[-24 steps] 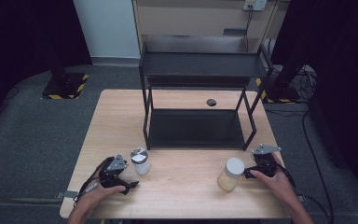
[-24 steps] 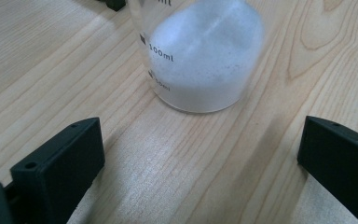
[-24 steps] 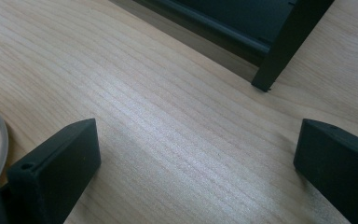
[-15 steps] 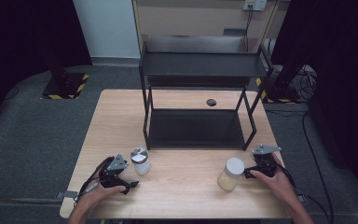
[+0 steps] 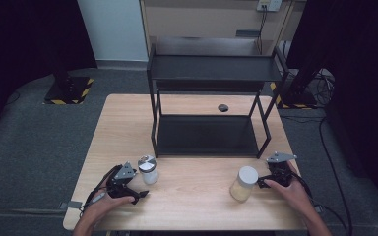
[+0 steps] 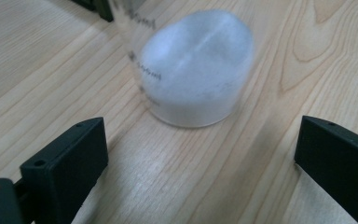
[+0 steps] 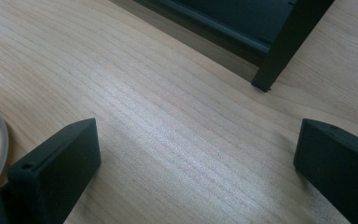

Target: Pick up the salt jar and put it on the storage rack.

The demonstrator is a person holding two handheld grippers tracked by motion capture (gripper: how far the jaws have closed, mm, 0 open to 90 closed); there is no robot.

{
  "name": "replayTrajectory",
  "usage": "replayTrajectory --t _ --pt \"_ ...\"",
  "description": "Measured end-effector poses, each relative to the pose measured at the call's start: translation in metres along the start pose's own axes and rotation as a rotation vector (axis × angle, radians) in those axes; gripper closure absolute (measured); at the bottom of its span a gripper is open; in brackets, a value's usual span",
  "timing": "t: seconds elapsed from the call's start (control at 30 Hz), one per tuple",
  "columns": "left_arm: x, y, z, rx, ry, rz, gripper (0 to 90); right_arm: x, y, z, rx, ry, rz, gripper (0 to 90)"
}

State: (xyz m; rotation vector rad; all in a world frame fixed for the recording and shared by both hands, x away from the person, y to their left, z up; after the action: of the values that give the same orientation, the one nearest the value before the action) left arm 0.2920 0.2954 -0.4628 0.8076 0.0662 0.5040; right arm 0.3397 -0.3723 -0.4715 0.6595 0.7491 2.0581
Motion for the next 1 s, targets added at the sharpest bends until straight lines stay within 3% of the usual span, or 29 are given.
replayTrajectory --t 0.63,0.83,1.0 --pt "-0.0011 -0.0041 -0.0006 -0.1 0.013 0.038 2.5 0.0003 0.0001 -0.0001 0.0 -0.003 0.0 1.3" --pt "-0.001 -0.0065 -0.0002 -0.123 0.025 0.044 2.6 0.0003 0.0002 -0.0002 0.0 -0.003 0.0 1.3" --pt "-0.0035 -0.0083 0.0045 -0.128 0.011 0.061 2.7 0.0003 0.0001 -0.0002 0.0 -0.003 0.0 1.3"
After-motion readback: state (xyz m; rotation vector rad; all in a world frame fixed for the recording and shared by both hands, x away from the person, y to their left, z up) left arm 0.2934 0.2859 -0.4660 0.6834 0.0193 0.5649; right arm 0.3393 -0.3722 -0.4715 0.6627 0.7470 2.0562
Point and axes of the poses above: each handheld gripper's, and its own axes: y roughly backward along the jaws, z roughly out of its top, x roughly to its left, the point moved 3 cm from there along -y, roughly forward along the jaws, and after that the axes turned 13 degrees about -y, right-handed, at the moved point
